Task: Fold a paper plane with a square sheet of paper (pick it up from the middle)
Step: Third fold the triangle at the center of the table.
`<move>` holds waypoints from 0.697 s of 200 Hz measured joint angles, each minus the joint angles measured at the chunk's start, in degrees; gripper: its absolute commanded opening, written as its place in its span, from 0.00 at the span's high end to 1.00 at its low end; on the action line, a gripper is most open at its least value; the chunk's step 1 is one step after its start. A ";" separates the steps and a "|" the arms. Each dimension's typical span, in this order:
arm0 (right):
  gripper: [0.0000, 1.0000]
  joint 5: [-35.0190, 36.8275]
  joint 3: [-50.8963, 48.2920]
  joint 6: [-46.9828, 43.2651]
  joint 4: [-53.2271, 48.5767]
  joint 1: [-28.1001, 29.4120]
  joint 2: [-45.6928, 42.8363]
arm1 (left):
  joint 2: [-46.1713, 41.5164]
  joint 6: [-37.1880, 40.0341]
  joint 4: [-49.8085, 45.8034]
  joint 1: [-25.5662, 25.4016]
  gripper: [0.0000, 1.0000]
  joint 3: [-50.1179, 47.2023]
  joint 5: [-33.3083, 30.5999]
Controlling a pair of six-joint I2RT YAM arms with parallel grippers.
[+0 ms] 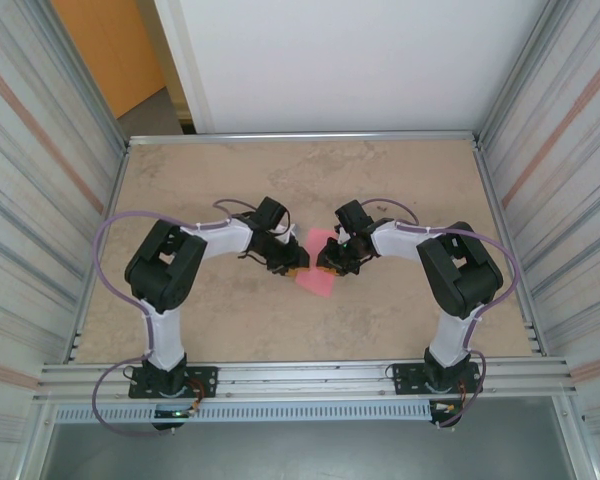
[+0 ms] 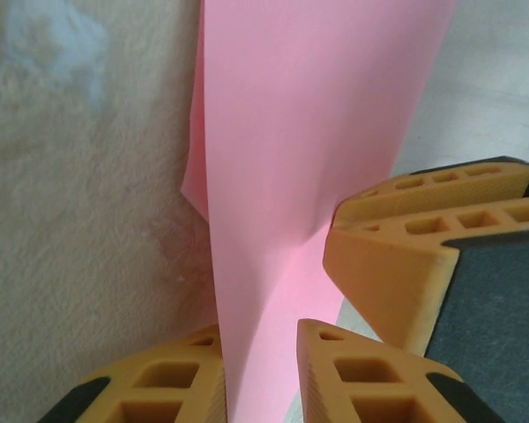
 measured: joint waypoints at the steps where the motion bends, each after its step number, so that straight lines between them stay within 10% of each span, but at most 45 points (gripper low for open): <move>1: 0.75 0.02 0.00 0.00 0.00 0.00 0.00 | 0.04 0.02 -0.02 0.04 0.75 0.07 0.04; 139: 0.66 0.22 -0.85 -1.49 1.25 0.02 -1.16 | 5.77 6.49 -5.60 2.40 1.00 7.80 2.67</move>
